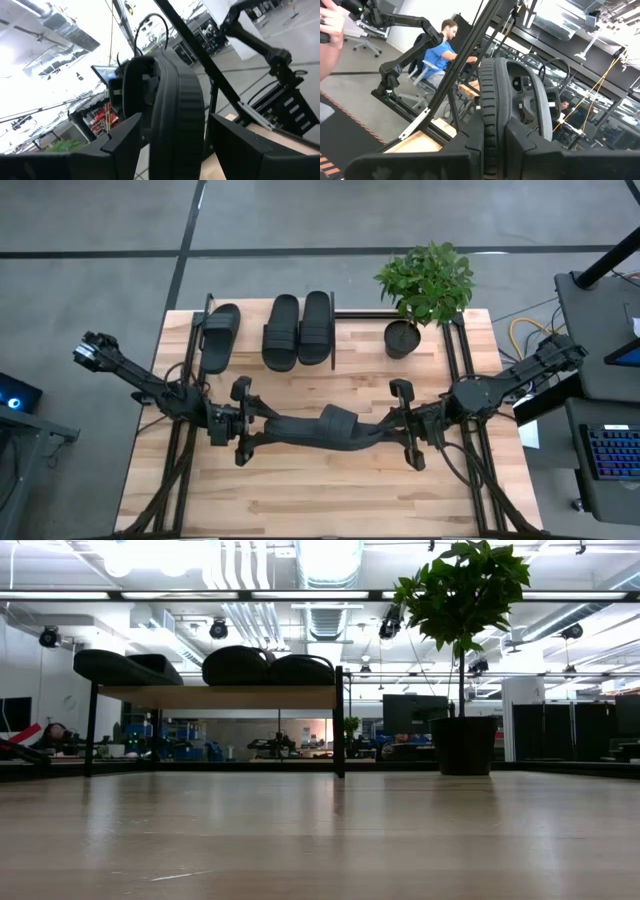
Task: Pick and place slides into the shelf
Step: Put the black slipper on the shelf
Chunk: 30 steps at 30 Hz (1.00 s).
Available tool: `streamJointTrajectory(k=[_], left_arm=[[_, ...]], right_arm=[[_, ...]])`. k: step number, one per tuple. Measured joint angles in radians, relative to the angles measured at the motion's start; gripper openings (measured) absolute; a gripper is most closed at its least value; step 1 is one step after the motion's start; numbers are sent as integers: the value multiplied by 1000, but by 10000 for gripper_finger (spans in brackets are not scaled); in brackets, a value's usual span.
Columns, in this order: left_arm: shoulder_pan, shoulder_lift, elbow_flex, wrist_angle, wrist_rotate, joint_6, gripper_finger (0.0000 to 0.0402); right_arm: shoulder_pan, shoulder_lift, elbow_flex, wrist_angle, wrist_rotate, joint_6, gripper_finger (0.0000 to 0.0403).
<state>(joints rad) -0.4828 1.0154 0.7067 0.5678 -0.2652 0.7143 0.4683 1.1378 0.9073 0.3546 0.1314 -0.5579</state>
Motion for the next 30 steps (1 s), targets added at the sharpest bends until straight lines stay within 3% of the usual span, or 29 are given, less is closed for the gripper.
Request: streamJointTrajectory(k=[9,19,28,30], left_arm=[[16,25,0,12,0,7,193],[28,33,3,45,18,30,41],[29,53,27,50,1,62,35],[29,47,28,49,-16,63,35]], right_arm=[[0,0,-1,-5,0,8,28],[0,-2,-1,0,3,8,28],[1,-3,-1,-2,0,-9,28],[1,-3,-1,-2,0,-22,45]])
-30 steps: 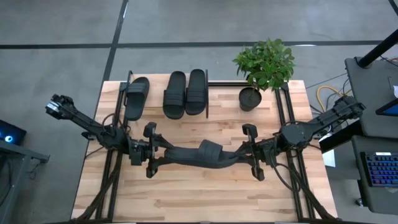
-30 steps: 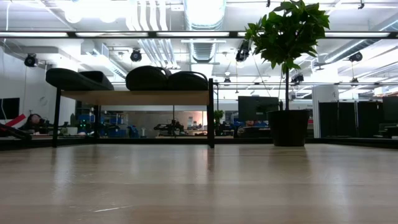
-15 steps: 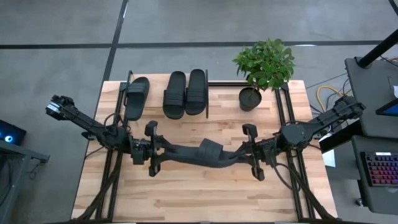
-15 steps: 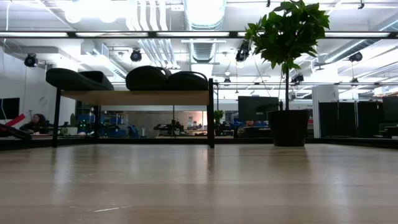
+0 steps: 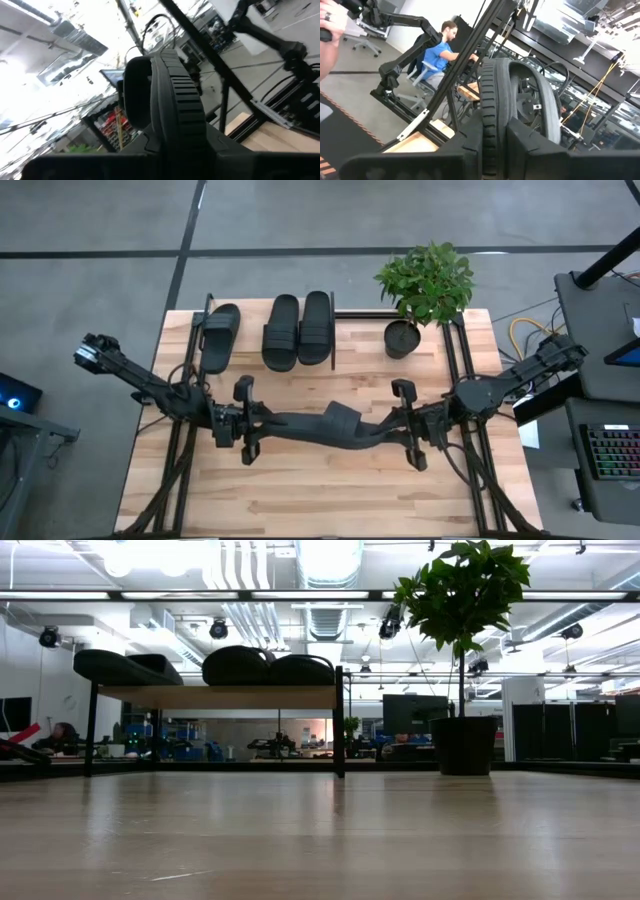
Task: Pick and place slides into the shelf
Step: Put the black slipper on the shelf
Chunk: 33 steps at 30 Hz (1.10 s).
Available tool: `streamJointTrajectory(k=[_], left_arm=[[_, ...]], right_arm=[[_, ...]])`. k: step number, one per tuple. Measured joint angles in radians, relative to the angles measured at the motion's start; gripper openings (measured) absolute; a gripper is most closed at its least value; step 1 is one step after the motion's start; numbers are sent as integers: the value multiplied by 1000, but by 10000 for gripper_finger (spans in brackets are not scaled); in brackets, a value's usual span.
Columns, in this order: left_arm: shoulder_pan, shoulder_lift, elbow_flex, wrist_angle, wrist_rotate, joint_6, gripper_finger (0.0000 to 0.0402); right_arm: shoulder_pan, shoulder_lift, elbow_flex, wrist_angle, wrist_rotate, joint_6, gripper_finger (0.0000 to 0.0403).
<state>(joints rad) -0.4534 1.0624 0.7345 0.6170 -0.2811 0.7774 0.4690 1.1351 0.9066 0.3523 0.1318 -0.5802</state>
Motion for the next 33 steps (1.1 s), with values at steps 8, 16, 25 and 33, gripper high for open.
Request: streamJointTrajectory(k=[8,16,25,33], left_arm=[[1,-63,3,-61,-142,-3,35],[-1,-97,12,-121,-276,0,35],[-3,-96,41,-221,-597,49,35],[-9,-78,43,-235,-783,155,35]], right_arm=[[-1,-1,0,-5,200,4,172],[-1,-7,0,-8,367,12,205],[2,-10,0,-43,460,0,205],[1,-8,0,-65,472,-6,204]])
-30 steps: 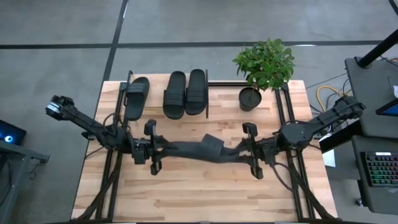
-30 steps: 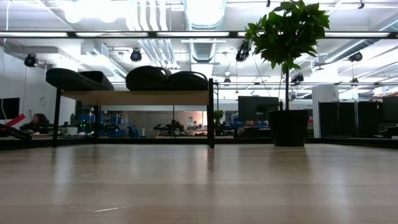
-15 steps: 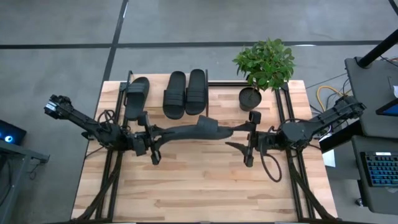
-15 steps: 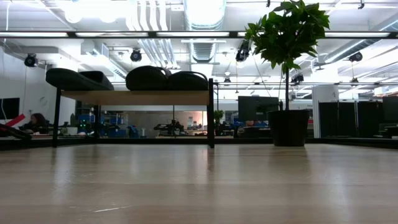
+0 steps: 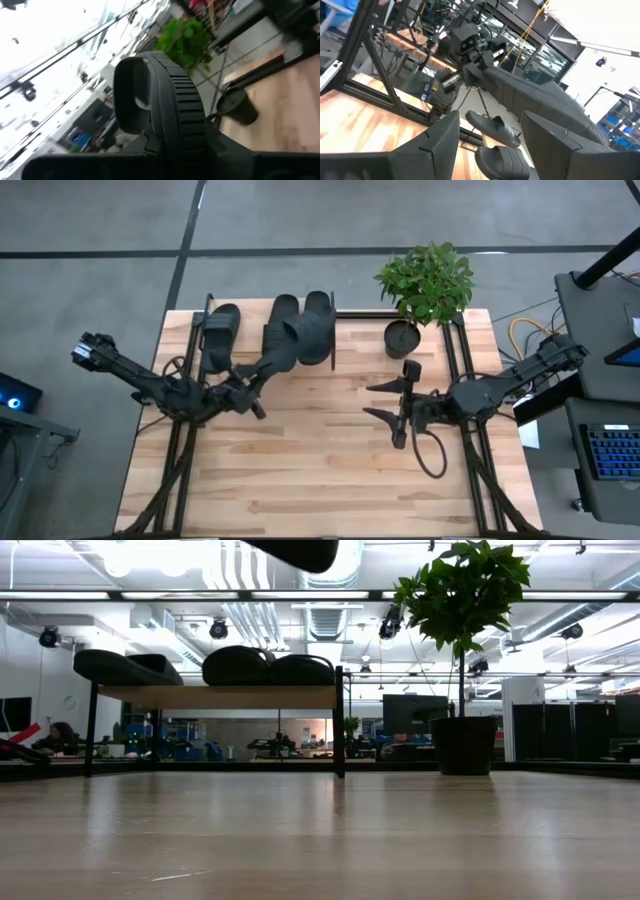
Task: Pick and place slides into the shelf
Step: Put the black slipper on the shelf
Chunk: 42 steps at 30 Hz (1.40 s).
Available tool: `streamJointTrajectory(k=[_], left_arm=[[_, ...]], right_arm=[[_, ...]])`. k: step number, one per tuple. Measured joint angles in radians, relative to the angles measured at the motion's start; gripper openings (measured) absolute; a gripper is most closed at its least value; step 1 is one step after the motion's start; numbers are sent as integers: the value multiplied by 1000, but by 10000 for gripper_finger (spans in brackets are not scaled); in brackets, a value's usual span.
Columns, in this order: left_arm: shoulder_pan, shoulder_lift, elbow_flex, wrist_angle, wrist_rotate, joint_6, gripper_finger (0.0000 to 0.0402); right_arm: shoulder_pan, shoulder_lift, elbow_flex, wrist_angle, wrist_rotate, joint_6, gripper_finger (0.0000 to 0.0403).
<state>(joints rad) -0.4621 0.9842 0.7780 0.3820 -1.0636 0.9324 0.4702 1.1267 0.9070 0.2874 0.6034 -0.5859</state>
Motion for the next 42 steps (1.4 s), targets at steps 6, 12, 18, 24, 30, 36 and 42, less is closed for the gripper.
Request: streamJointTrajectory(k=[6,12,18,24,30,36,42], left_arm=[[-2,32,0,0,-311,65,35],[-2,108,0,-9,-459,49,34],[37,149,0,-38,-490,34,34],[49,94,-1,-122,-498,-9,34],[59,-43,-36,-122,-337,-167,34],[79,-159,-73,-238,148,-493,34],[81,-186,68,-753,77,-874,33]], right_arm=[[-1,0,0,-1,4,-1,203],[-1,0,0,-37,11,2,203],[-1,0,0,-55,53,9,203],[-2,0,0,-53,53,9,203],[-2,0,0,-53,53,9,203],[-3,0,0,-54,54,3,203],[-9,0,0,-100,56,8,203]])
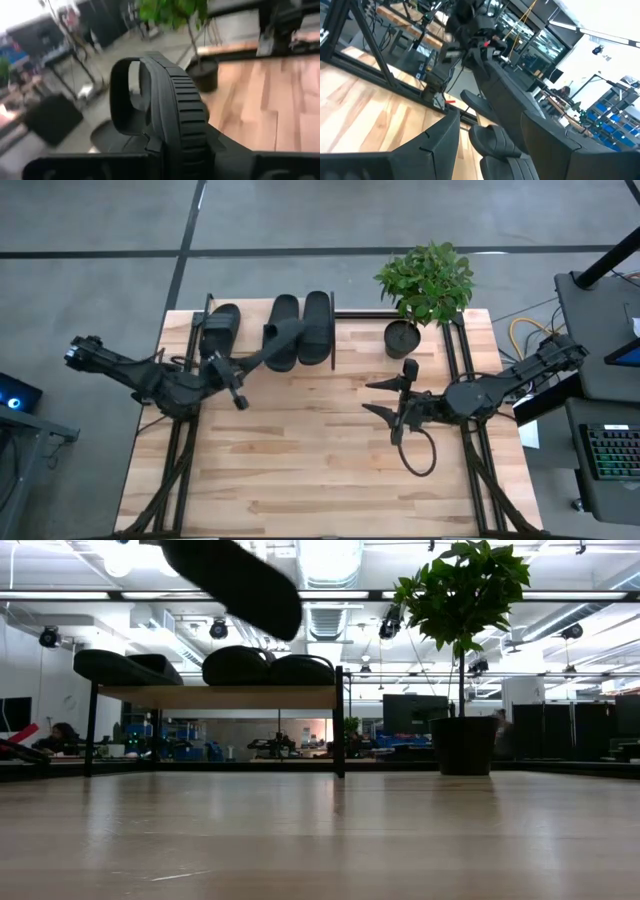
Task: Pick and place slides into the shelf
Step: Put the black slipper on the shelf
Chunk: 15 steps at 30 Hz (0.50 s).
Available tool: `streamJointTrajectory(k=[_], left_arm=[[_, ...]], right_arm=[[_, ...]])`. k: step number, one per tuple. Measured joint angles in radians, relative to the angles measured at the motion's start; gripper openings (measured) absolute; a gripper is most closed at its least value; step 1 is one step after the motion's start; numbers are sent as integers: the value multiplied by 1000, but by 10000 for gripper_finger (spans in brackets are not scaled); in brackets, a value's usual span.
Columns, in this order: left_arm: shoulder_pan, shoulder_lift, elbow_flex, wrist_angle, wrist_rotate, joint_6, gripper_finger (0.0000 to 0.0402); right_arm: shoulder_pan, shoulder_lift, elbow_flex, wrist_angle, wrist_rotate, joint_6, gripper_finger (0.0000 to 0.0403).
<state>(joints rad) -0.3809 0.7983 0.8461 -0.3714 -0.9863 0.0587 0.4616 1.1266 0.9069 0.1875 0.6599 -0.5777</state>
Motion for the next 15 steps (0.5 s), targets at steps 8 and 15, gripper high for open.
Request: streamJointTrajectory(k=[8,15], left_arm=[[-2,142,243,-409,-109,-105,33],[2,251,273,-698,-227,-229,33]], right_arm=[[-6,0,0,-29,23,44,203],[-6,0,0,-31,23,47,203]])
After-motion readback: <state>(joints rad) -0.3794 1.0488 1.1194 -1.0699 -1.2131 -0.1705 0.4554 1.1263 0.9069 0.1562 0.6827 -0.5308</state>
